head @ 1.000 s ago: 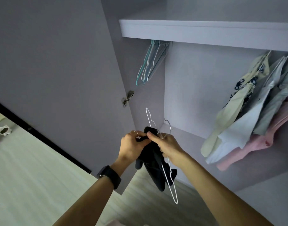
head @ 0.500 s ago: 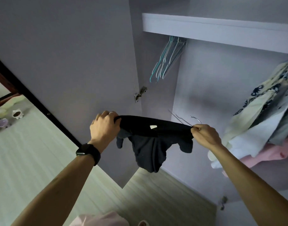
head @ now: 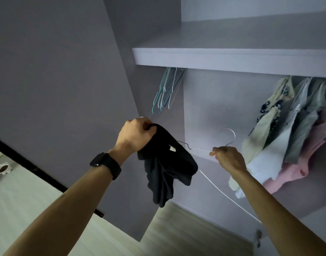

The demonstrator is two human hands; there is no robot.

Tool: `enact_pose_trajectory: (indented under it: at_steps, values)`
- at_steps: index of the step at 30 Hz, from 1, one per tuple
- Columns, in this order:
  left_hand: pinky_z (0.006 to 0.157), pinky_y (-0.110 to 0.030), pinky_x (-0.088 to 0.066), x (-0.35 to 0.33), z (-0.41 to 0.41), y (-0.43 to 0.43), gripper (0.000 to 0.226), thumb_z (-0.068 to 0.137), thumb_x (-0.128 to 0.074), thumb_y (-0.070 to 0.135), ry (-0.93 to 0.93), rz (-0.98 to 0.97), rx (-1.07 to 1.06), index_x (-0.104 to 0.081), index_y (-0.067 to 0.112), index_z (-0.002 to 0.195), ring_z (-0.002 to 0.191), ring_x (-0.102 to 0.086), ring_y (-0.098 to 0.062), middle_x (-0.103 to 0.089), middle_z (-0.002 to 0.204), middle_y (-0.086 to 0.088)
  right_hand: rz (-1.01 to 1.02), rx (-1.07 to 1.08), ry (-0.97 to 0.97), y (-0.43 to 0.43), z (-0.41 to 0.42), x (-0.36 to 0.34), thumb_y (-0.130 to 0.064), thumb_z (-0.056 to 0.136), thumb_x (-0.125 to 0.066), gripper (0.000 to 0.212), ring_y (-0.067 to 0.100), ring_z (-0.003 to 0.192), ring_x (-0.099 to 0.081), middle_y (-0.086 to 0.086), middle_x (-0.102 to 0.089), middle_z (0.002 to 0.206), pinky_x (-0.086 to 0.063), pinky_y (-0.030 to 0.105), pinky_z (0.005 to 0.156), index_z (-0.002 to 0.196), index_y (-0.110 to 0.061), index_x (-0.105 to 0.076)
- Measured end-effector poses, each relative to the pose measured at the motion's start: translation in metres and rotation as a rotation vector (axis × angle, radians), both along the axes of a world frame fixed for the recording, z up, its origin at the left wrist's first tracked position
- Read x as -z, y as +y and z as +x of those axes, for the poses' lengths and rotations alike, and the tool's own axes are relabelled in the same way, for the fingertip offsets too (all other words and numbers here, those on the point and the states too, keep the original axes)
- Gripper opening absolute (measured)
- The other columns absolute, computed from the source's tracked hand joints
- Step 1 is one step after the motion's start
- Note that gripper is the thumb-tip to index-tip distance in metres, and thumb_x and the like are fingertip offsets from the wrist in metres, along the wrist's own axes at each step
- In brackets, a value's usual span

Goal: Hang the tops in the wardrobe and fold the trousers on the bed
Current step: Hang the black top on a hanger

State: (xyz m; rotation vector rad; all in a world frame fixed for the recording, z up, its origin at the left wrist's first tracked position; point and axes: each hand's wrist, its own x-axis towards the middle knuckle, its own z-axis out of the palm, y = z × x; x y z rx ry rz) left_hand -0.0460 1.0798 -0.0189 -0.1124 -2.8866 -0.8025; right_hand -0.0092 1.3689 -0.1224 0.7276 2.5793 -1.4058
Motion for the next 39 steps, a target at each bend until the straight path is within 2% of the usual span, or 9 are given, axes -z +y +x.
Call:
enact_pose_trajectory:
  at_steps: [3, 6, 10, 14, 22, 30, 34, 37, 39]
  values:
    - [0.087, -0.033, -0.055, -0.014, -0.011, 0.018, 0.019, 0.090, -0.064, 0.036, 0.027, 0.001, 0.053, -0.074, 0.027, 0.102, 0.096, -0.066, -0.020, -0.074, 0.098, 0.004, -0.068, 0.180, 0.272, 0.003, 0.006, -0.023, -0.042, 0.100, -0.051, 0.040, 0.013, 0.070, -0.056, -0.011, -0.067, 0.073, -0.040, 0.032, 0.072, 0.069, -0.027, -0.071]
    - [0.084, -0.025, -0.050, -0.026, -0.015, 0.028, 0.017, 0.091, -0.065, 0.033, 0.041, -0.006, 0.105, -0.075, 0.026, 0.103, 0.094, -0.065, -0.015, -0.072, 0.094, 0.009, -0.495, 0.414, 0.451, -0.002, 0.007, -0.062, -0.041, 0.092, -0.065, 0.051, 0.014, 0.044, -0.032, -0.010, -0.038, 0.045, -0.029, 0.028, 0.050, 0.050, -0.018, -0.049]
    - [0.079, -0.018, -0.043, -0.040, -0.016, 0.031, 0.015, 0.093, -0.064, 0.031, 0.052, -0.030, 0.159, -0.075, 0.028, 0.103, 0.089, -0.061, -0.008, -0.067, 0.089, 0.015, -1.045, 0.492, 0.621, -0.015, 0.001, -0.112, -0.016, 0.089, -0.056, 0.031, 0.012, 0.044, -0.014, -0.005, -0.024, 0.050, -0.012, 0.025, 0.043, 0.062, -0.020, -0.043]
    - [0.075, -0.010, -0.039, -0.057, -0.016, 0.028, 0.016, 0.093, -0.064, 0.031, 0.084, -0.052, 0.203, -0.075, 0.029, 0.105, 0.089, -0.059, -0.005, -0.068, 0.093, 0.016, -1.187, 0.436, 0.729, -0.033, -0.014, -0.143, -0.008, 0.090, -0.046, 0.026, 0.011, 0.044, -0.015, -0.005, -0.023, 0.048, -0.010, 0.024, 0.041, 0.065, -0.015, -0.048]
    - [0.065, -0.002, -0.042, -0.091, -0.012, 0.018, 0.010, 0.092, -0.069, 0.031, 0.126, 0.114, 0.122, -0.075, 0.028, 0.099, 0.081, -0.061, 0.004, -0.068, 0.087, 0.017, -0.925, 0.287, 0.640, -0.063, -0.041, -0.131, -0.022, 0.061, -0.054, 0.013, 0.014, 0.049, -0.013, -0.005, -0.022, 0.050, -0.009, 0.027, 0.050, 0.057, -0.018, -0.042]
    - [0.069, -0.015, -0.046, -0.105, -0.015, -0.014, 0.006, 0.091, -0.069, 0.028, 0.124, 0.348, -0.033, -0.075, 0.026, 0.091, 0.082, -0.066, -0.004, -0.072, 0.086, 0.011, -0.686, 0.074, 0.476, -0.072, -0.031, -0.049, -0.017, 0.072, -0.056, 0.036, 0.014, 0.050, -0.016, -0.002, -0.020, 0.054, -0.016, 0.027, 0.051, 0.050, -0.021, -0.028]
    - [0.068, -0.004, -0.044, -0.101, -0.008, -0.026, 0.016, 0.093, -0.066, 0.028, 0.149, 0.244, -0.083, -0.075, 0.023, 0.105, 0.088, -0.066, -0.003, -0.072, 0.093, 0.011, -0.465, -0.037, 0.478, -0.063, -0.030, -0.043, -0.021, 0.077, -0.060, 0.045, 0.015, 0.051, -0.018, -0.002, -0.021, 0.053, -0.018, 0.031, 0.053, 0.048, -0.021, -0.025]
    - [0.080, -0.030, -0.051, -0.092, 0.000, -0.033, 0.021, 0.096, -0.057, 0.038, 0.195, -0.121, -0.168, -0.070, 0.031, 0.111, 0.097, -0.066, -0.021, -0.071, 0.099, 0.008, -0.215, -0.138, 0.533, -0.051, -0.038, -0.057, -0.009, 0.081, -0.064, 0.053, 0.011, 0.049, -0.021, -0.004, -0.021, 0.048, -0.022, 0.028, 0.047, 0.043, -0.017, -0.027]
    - [0.074, -0.034, -0.045, -0.085, 0.008, -0.033, 0.024, 0.097, -0.052, 0.039, 0.277, -0.332, -0.189, -0.066, 0.030, 0.115, 0.097, -0.064, -0.029, -0.069, 0.105, 0.005, -0.022, -0.248, 0.576, -0.049, -0.043, -0.077, -0.014, 0.079, -0.065, 0.050, 0.011, 0.053, -0.019, -0.002, -0.018, 0.050, -0.022, 0.029, 0.048, 0.046, -0.014, -0.026]
